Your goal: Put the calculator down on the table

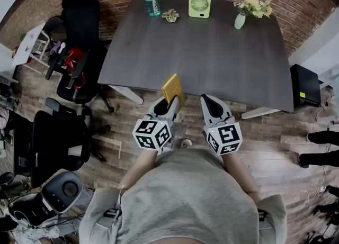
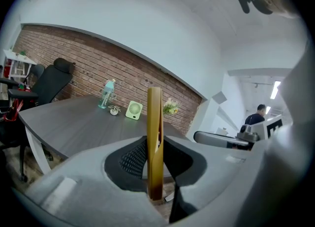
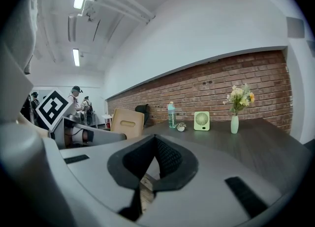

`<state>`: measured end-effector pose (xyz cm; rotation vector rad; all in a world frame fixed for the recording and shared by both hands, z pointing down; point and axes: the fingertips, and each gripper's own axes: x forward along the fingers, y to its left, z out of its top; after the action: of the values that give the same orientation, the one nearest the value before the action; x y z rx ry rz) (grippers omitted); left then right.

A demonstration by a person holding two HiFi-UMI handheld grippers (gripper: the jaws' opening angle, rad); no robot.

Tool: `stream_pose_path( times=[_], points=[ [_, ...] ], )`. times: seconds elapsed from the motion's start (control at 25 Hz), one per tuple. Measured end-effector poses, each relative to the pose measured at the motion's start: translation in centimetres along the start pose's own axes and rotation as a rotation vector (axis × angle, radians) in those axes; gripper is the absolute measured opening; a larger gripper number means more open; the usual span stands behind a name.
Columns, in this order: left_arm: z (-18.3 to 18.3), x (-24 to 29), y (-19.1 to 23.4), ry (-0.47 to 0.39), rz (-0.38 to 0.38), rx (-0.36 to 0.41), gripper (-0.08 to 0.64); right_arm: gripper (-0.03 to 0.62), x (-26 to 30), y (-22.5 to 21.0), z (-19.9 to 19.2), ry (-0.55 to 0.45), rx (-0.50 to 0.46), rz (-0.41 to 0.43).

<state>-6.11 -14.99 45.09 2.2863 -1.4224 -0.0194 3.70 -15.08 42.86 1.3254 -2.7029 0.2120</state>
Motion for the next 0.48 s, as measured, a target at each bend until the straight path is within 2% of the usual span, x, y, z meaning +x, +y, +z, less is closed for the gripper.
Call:
stream_pose_path(
  times=[0.24, 0.48],
  points=[
    [0.4, 2.9, 0.1, 0.006, 0.007, -0.001, 0.084, 0.003, 1.3, -2.6, -0.2, 0.011, 0.005, 0.006],
    [0.9, 4.2, 0.8, 0.011, 0.011, -0.008, 0.084, 0.003, 2.2, -3.4, -0.5, 0.024, 0.009, 0.01]
  ],
)
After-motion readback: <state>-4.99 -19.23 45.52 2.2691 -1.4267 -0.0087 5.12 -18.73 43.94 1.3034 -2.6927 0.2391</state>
